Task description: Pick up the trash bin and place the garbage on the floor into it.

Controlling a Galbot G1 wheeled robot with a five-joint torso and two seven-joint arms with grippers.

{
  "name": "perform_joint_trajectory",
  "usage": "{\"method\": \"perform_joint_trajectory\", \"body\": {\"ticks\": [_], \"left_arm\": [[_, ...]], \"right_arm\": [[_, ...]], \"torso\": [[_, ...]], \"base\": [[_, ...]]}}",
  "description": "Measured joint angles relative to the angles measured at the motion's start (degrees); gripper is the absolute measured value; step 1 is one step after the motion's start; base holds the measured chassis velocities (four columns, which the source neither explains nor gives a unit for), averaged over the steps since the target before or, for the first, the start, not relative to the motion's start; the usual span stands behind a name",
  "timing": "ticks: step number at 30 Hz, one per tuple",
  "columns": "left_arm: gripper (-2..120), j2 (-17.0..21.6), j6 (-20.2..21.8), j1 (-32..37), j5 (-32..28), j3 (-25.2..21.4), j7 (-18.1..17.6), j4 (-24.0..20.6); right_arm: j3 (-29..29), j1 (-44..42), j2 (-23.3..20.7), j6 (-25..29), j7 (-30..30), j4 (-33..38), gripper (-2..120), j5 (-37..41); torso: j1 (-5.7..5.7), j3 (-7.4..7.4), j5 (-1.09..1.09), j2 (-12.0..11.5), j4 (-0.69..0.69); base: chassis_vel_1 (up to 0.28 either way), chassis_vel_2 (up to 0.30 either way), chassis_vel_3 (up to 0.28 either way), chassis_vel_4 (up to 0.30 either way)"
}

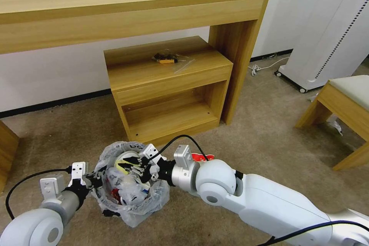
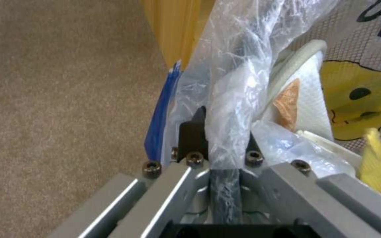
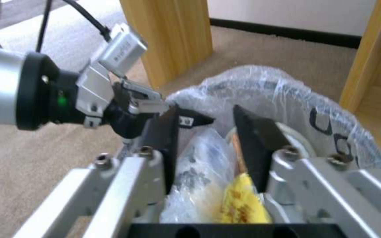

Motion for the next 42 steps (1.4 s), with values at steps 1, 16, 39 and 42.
{"method": "perform_joint_trajectory", "body": {"ticks": [1, 16, 39, 42], "left_arm": [[0, 0.0, 0.0, 0.0, 0.0, 0.0, 0.0, -0.1], [0, -0.1, 0.0, 0.7, -0.4, -1.1, 0.6, 0.3], [0, 1.0, 0.0, 1.8, -0.9, -1.0, 0.3, 0.1], [0, 0.9, 0.0, 1.9, -0.9, -1.0, 0.3, -0.1]], "right_arm": [[0.0, 0.0, 0.0, 0.0, 0.1, -0.1, 41, 0.0], [22.5, -15.2, -5.2, 2.8, 5.7, 2.4, 95, -14.1], [61.0, -53.0, -4.6, 11.9, -4.2, 4.0, 100, -24.7], [59.8, -52.4, -4.8, 11.9, -4.1, 3.1, 100, -24.6]], "torso": [[0.0, 0.0, 0.0, 0.0, 0.0], [0.0, 0.0, 0.02, 0.0, 0.01], [0.01, 0.0, 0.0, 0.0, 0.0], [0.01, 0.01, 0.0, 0.0, 0.01]], "base": [[0.0, 0.0, 0.0, 0.0], [0.0, 0.0, 0.0, 0.0], [-0.035, 0.03, 0.035, -0.03], [-0.122, 0.138, 0.132, -0.116]]}}
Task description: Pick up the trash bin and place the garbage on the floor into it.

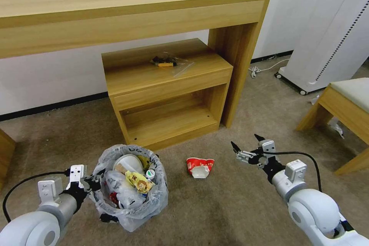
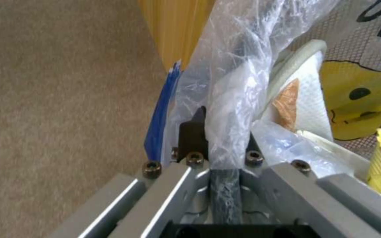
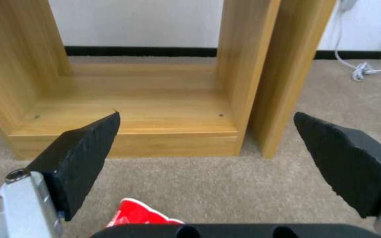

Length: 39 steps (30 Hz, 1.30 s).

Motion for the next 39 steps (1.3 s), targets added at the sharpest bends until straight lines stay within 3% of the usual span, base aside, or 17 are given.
{"method": "perform_joint_trajectory", "body": {"ticks": [5, 7, 9, 11, 13, 15, 20, 23, 31, 36, 39], "left_arm": [[0, -0.2, 0.0, 0.2, 0.4, -0.4, 0.0, 0.2], [0, -0.3, 0.0, 0.6, 0.5, -0.7, 0.0, 0.4], [0, -0.3, 0.0, 0.6, 0.5, -0.8, 0.1, 0.4], [0, -0.4, 0.0, 1.0, 0.5, -1.3, 0.1, 0.8], [0, -0.4, 0.0, 1.1, 0.6, -1.4, 0.1, 0.9], [0, -0.6, 0.0, 1.6, 0.7, -1.9, 0.2, 1.1], [0, -0.9, 0.0, 2.0, 0.8, -2.3, 0.2, 1.1], [0, -1.6, 0.0, 2.1, 0.9, -2.4, 0.3, 0.9], [0, -3.6, 0.0, 1.3, 1.8, -1.8, 1.0, 1.0], [0, -3.7, 0.0, 1.3, 1.9, -1.8, 1.0, 0.9], [0, -3.7, 0.0, 1.5, 1.8, -1.7, 1.0, 0.6]], "right_arm": [[-2.1, 1.9, -1.5, -0.5, -2.9, -5.1, 100, -0.3], [-5.9, 5.0, -4.4, -0.4, -9.5, -12.4, 100, -1.2], [-6.8, 5.7, -4.9, 0.0, -10.7, -13.8, 100, -1.5], [-13.5, 11.0, -7.0, 2.7, -16.6, -22.2, 100, -4.2], [-15.0, 12.4, -7.2, 3.0, -17.5, -23.9, 100, -4.7], [-21.4, 18.8, -7.0, 3.6, -20.0, -30.5, 100, -5.5], [-27.4, 25.4, -5.8, 3.3, -24.5, -36.4, 100, -7.7], [-34.5, 30.9, -5.6, 3.7, -27.9, -39.9, 100, -10.8], [-43.4, 40.5, -2.7, 4.4, -29.4, -46.9, 100, -15.1], [-45.1, 42.8, -1.7, 4.5, -29.2, -50.1, 100, -15.1], [-45.2, 43.3, -1.0, 4.3, -29.3, -51.5, 94, -14.7]], "torso": [[0.01, 0.01, 0.01, 0.0, -0.01], [0.01, 0.01, 0.01, 0.0, 0.0], [0.01, 0.01, 0.01, 0.0, 0.0], [0.0, -0.01, 0.03, 0.0, -0.01], [-0.01, -0.01, 0.02, 0.0, -0.02], [0.0, 0.0, 0.01, 0.0, 0.0], [0.0, 0.0, 0.0, 0.0, 0.0], [0.0, 0.0, 0.02, 0.0, -0.01], [0.0, 0.0, 0.0, 0.0, 0.01], [0.0, 0.0, 0.0, 0.0, -0.01], [0.0, 0.0, -0.01, 0.0, 0.0]], "base": [[-0.095, 0.106, 0.099, -0.096], [-0.02, 0.025, 0.037, -0.039], [0.0, 0.0, 0.0, 0.0], [0.0, 0.0, 0.0, 0.0], [0.0, 0.0, 0.0, 0.0], [0.0, 0.0, 0.0, 0.0], [0.0, 0.0, 0.0, 0.0], [0.0, 0.0, 0.0, 0.0], [0.0, 0.0, 0.0, 0.0], [0.0, 0.0, 0.0, 0.0], [0.0, 0.0, 0.0, 0.0]]}}
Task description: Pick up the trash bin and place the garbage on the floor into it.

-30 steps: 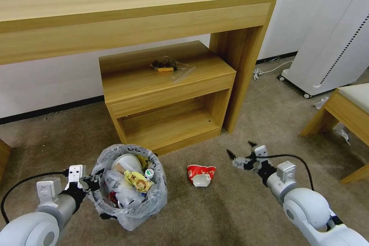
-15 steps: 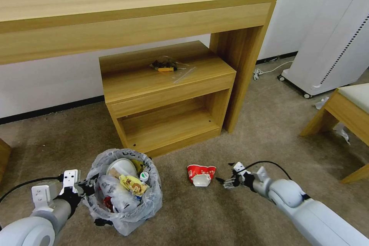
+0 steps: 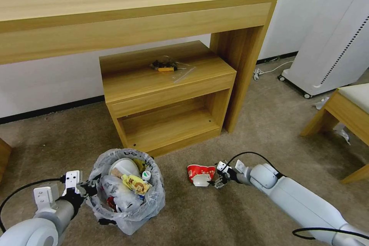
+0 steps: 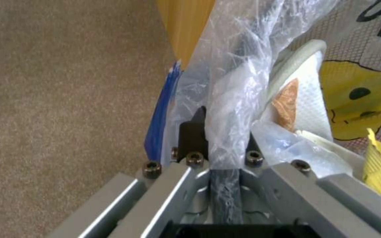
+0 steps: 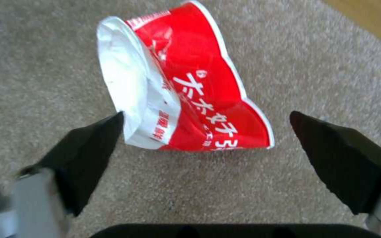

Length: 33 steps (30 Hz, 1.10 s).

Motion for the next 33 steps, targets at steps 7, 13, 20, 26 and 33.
{"method": "perform_joint_trajectory", "body": {"ticks": [7, 13, 20, 26, 33], "left_arm": [[0, 0.9, 0.0, -0.4, -0.4, 0.2, -0.1, -0.1], [0, 0.9, 0.0, -0.2, -0.5, 0.1, -0.4, 0.0], [0, 1.3, 0.0, -0.3, -0.9, 0.2, -0.4, 0.1], [0, 1.6, 0.0, -0.2, -0.9, 0.5, -0.4, 0.3], [0, 2.6, 0.0, 0.1, -1.3, 0.3, -0.5, 0.4]], "right_arm": [[-0.6, 0.9, 2.7, 1.3, -0.4, -5.4, 67, 0.3], [-0.8, 1.3, 4.2, 2.0, -0.1, -7.1, 46, 0.5], [0.6, 0.3, 5.1, 3.2, 2.5, -7.1, 17, 0.4], [3.3, -1.6, 4.5, 3.9, 5.0, -3.3, 1, 0.8], [9.9, -6.2, 1.3, 4.2, 7.6, 12.9, 0, 3.7]], "torso": [[0.0, 0.0, 0.01, 0.0, -0.01], [0.0, 0.0, 0.01, 0.0, 0.0], [0.0, 0.0, 0.01, 0.0, 0.0], [0.0, 0.0, 0.01, 0.0, 0.0], [-0.01, 0.0, 0.01, 0.0, 0.0]], "base": [[0.0, 0.0, 0.0, 0.0], [0.0, 0.0, 0.0, 0.0], [0.0, 0.0, 0.0, 0.0], [0.0, 0.0, 0.0, 0.0], [0.0, 0.0, 0.0, 0.0]]}}
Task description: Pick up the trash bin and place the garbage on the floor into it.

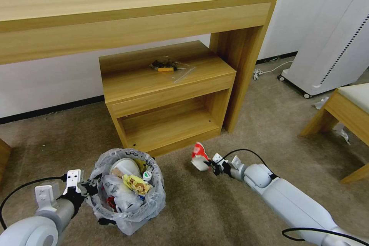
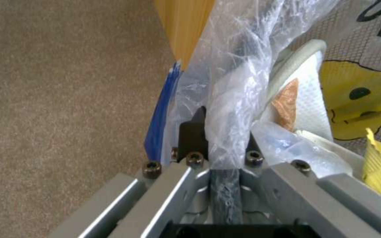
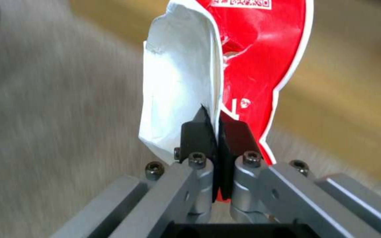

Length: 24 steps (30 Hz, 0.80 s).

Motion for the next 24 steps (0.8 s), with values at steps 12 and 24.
{"method": "perform_joint_trajectory", "body": {"ticks": [12, 24], "left_arm": [[0, 0.5, 0.0, -0.7, -0.1, 0.5, -0.2, 1.6], [0, 1.0, 0.0, -1.2, -0.4, 0.8, -1.0, 1.0]], "right_arm": [[-2.8, 5.5, -3.5, -9.0, 3.7, 33.6, 0, 10.8], [-28.5, 15.8, 1.1, -16.8, 9.3, 34.6, 0, 13.3]], "torso": [[0.0, -0.01, -0.01, 0.0, -0.01], [0.0, 0.0, -0.01, 0.0, 0.0]], "base": [[0.0, 0.0, 0.0, 0.0], [0.0, 0.0, 0.0, 0.0]]}}
